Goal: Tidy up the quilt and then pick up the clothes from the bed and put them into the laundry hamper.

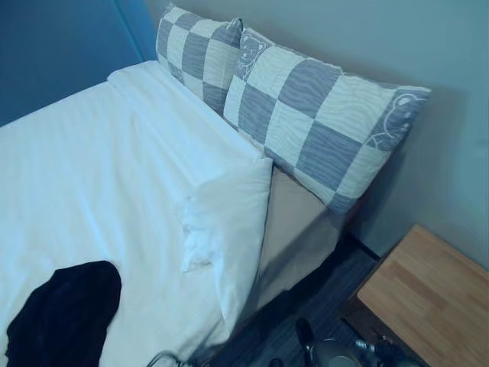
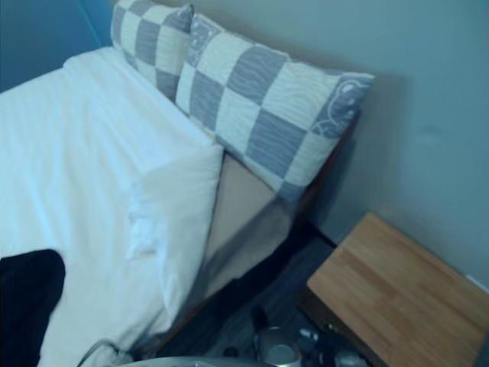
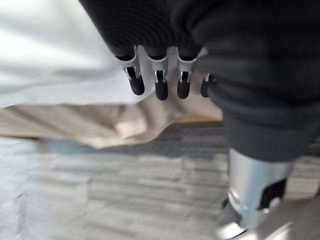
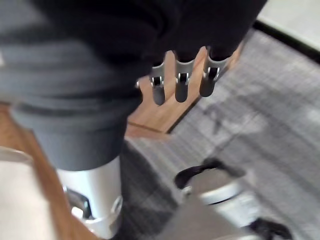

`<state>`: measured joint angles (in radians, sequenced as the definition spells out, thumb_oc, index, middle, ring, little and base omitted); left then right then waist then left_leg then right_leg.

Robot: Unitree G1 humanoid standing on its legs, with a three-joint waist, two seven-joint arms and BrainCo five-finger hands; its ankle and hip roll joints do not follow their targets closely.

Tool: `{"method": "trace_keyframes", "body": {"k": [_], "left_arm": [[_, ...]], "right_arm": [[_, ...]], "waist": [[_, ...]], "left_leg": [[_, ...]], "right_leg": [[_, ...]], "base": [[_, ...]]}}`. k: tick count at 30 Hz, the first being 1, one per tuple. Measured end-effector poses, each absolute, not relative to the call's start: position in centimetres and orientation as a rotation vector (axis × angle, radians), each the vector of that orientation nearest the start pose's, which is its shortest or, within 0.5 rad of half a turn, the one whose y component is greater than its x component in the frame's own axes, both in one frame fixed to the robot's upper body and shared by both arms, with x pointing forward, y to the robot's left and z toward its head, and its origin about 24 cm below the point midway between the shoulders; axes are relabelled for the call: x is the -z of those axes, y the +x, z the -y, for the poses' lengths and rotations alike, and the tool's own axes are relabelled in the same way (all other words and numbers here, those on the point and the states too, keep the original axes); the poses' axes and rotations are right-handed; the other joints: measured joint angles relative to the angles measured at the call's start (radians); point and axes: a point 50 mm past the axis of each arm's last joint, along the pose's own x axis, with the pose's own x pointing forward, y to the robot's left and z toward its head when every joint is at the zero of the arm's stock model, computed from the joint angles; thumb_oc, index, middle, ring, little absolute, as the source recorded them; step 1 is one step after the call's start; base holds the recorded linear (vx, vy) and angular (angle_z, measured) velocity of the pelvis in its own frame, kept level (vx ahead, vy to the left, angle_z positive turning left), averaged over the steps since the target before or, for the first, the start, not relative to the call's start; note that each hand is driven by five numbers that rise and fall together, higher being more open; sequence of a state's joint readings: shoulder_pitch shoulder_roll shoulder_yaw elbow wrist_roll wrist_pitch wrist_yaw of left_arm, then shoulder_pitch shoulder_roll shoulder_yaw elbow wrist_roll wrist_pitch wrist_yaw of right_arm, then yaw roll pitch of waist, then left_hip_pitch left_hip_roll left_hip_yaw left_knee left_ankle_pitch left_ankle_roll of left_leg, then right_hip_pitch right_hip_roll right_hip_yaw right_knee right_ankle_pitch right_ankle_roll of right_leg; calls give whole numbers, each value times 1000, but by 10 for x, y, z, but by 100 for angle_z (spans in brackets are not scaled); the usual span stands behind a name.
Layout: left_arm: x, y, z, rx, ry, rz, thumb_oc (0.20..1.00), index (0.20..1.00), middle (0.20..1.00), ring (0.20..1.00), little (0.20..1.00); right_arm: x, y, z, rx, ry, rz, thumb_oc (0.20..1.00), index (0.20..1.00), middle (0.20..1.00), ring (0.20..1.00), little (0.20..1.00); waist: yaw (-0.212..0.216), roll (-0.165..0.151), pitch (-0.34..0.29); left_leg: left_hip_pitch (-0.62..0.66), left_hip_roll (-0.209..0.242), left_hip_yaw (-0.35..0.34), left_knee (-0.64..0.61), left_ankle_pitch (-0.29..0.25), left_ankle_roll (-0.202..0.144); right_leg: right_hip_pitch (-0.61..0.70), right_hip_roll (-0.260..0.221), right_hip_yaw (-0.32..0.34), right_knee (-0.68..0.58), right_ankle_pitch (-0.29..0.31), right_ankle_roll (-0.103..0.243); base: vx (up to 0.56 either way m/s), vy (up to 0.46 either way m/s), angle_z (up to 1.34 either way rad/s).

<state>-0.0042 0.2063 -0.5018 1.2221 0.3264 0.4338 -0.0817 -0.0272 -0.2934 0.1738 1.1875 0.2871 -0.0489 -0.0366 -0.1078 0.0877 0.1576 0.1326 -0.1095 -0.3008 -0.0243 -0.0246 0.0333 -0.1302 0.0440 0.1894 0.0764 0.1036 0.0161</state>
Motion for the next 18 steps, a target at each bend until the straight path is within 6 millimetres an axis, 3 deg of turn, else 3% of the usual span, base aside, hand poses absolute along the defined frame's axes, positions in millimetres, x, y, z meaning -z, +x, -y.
{"method": "trace_keyframes", "body": {"k": [2, 3, 4, 5, 6, 7, 8, 9, 11, 12, 13, 14, 15, 18], "left_arm": [[169, 36, -226, 407, 837, -1690, 1000, 1000, 1000, 1000, 1000], [169, 26, -231, 365, 820, -1713, 1000, 1000, 1000, 1000, 1000], [169, 32, -232, 355, 841, -1698, 1000, 1000, 1000, 1000, 1000], [167, 48, -236, 353, 914, -1644, 1000, 1000, 1000, 1000, 1000], [167, 47, -236, 363, 936, -1637, 1000, 1000, 1000, 1000, 1000], [167, 47, -236, 362, 944, -1641, 1000, 1000, 1000, 1000, 1000], [166, 51, -237, 352, 940, -1638, 1000, 1000, 1000, 1000, 1000], [165, 54, -238, 333, 929, -1642, 1000, 1000, 1000, 1000, 1000], [166, 46, -236, 295, 846, -1690, 1000, 1000, 1000, 1000, 1000], [167, 43, -233, 301, 834, -1697, 1000, 1000, 1000, 1000, 1000], [169, 42, -225, 322, 829, -1685, 1000, 1000, 1000, 1000, 1000], [170, 40, -218, 346, 838, -1672, 1000, 1000, 1000, 1000, 1000], [170, 45, -218, 352, 888, -1633, 1000, 1000, 1000, 1000, 1000], [167, 59, -224, 333, 955, -1570, 1000, 1000, 1000, 1000, 1000]], "right_arm": [[149, 117, 250, 219, -126, -1094, 1000, 1000, 1000, 1000, 1000], [150, 118, 241, 206, -104, -1094, 1000, 1000, 1000, 1000, 1000], [154, 105, 240, 203, -109, -1128, 1000, 1000, 1000, 1000, 1000], [162, 75, 237, 197, -112, -1239, 1000, 1000, 1000, 1000, 1000], [163, 76, 236, 197, -112, -1247, 1000, 1000, 1000, 1000, 1000], [161, 84, 234, 208, -91, -1218, 1000, 1000, 1000, 1000, 1000], [159, 93, 235, 216, -82, -1187, 1000, 1000, 1000, 1000, 1000], [156, 100, 238, 228, -78, -1168, 1000, 1000, 1000, 1000, 1000], [153, 108, 245, 268, -54, -1144, 1000, 1000, 1000, 1000, 1000], [150, 108, 253, 294, -57, -1134, 1000, 1000, 1000, 1000, 1000], [145, 110, 269, 318, -92, -1120, 1000, 1000, 1000, 1000, 1000], [141, 108, 281, 337, -119, -1120, 1000, 1000, 1000, 1000, 1000], [141, 104, 283, 347, -118, -1136, 1000, 1000, 1000, 1000, 1000], [146, 92, 279, 348, -101, -1181, 1000, 1000, 1000, 1000, 1000]], "waist": [[4, -15, 15], [20, -16, 27], [27, -21, 28], [47, -55, 17], [37, -60, 14], [-21, -69, 17], [-35, -74, 21], [-20, -79, 31], [-7, -100, 46], [-6, -97, 50], [-5, -52, 55], [-4, 1, 61], [-9, 22, 57], [-23, 47, 55]], "left_leg": [[-65, -34, 50, 105, -36, -7], [-67, -5, 85, 77, 17, -59], [-85, 0, 56, 118, 37, -133], [-99, -33, 104, 189, 46, -150], [-102, -17, 176, 190, 27, -126], [-145, 48, 396, 231, -48, -84], [-176, 87, 456, 234, -62, -80], [-183, 128, 502, 217, -64, -79], [-159, 197, 546, 158, -57, -88], [-142, 215, 546, 119, -42, -95], [-128, 240, 542, 72, 24, -71], [-120, 257, 530, 52, 89, -70], [-103, 249, 503, 8, 89, -74], [-106, 227, 468, -39, 85, -69]], "right_leg": [[27, -30, 15, -29, 9, -13], [88, -51, -36, -59, -3, -20], [133, -68, -90, -91, -7, -25], [190, -97, -190, -135, -24, -37], [191, -101, -227, -135, -49, -57], [201, -101, -341, -164, -50, -69], [189, -101, -390, -157, -53, -73], [177, -99, -403, -155, -50, -73], [178, -108, -444, -153, -36, -64], [188, -115, -460, -151, -39, -58], [187, -109, -471, -126, -60, -27], [184, -95, -478, -99, -77, -7], [176, -89, -460, -80, -98, 13], [153, -82, -365, -59, -116, 14]], "base": [[190, -358, 32], [263, -477, 79], [118, -286, 168], [-24, -74, 180], [-54, -80, 235], [-35, -24, 212], [-55, -20, 198], [-32, 0, 111], [-21, 23, 63], [16, 82, 62], [40, 112, 47], [45, 125, 43], [28, 96, 40], [12, 93, 53]]}}
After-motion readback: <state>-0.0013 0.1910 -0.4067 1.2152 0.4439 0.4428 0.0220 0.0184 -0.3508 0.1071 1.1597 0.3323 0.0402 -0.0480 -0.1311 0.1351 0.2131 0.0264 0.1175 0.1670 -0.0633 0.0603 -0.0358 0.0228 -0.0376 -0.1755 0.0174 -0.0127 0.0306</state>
